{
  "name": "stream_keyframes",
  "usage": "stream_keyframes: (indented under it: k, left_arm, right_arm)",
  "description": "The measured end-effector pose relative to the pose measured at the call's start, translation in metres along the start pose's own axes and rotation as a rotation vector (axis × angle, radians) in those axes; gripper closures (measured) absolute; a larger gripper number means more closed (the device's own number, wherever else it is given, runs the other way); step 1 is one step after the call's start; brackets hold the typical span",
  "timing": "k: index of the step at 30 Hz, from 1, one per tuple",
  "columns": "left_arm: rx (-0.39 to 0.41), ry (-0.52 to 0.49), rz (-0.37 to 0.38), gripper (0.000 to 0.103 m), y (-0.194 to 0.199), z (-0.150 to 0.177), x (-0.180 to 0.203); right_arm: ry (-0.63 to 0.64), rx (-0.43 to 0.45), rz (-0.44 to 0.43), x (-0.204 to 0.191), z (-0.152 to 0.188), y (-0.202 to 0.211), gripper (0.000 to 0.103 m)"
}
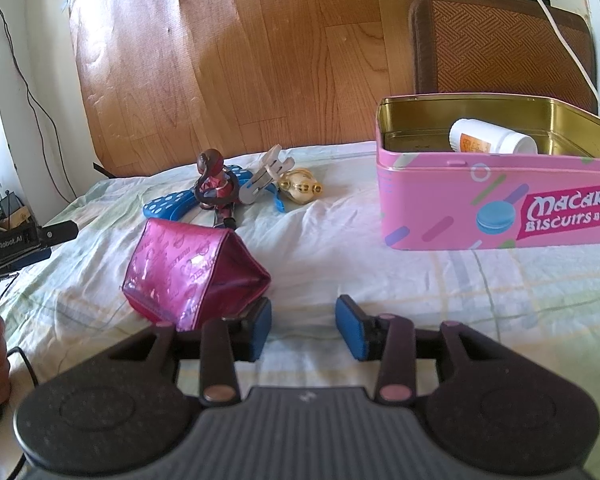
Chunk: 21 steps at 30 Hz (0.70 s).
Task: Organize rigid objects
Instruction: 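Reach the right tool to the pink pouch and grasp it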
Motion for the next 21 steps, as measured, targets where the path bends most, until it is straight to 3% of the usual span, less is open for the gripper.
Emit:
stream_keyframes:
  k: [7,13,18,21]
  left_arm:
    - [0.001,-0.013,0.013,0.022,0.001,0.001,0.004]
    - [-0.036,-0.025,0.070,0.023,0.000,0.003,0.011]
    - [-0.072,-0.022,0.177,0.027,0.012,0.005,0.025]
    - [-0.136,-0.041,0.262,0.032,0.013,0.009,0.045]
  right_arm:
    - [0.014,-0.005,-0.012,-0.002,0.000,-0.001,0.058]
    - [-0.010,-0.001,-0.033,-0.001,-0.002,0.000,0.058]
    - [-0.003,0.008,-0.108,-0.012,-0.004,0.009,0.059]
    - [0.001,0.028,-0.161,-0.021,-0.011,0.013,0.059]
Point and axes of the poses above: each gripper's, at about its wrist camera, not at the fingertips, and y roughly against the way its jaws point, x to its right, z to its underside, the point moved 9 cm from there along -y, roughly the way its jaws point, and after that the axes turned 9 degrees about y, right-handed, at the moved point
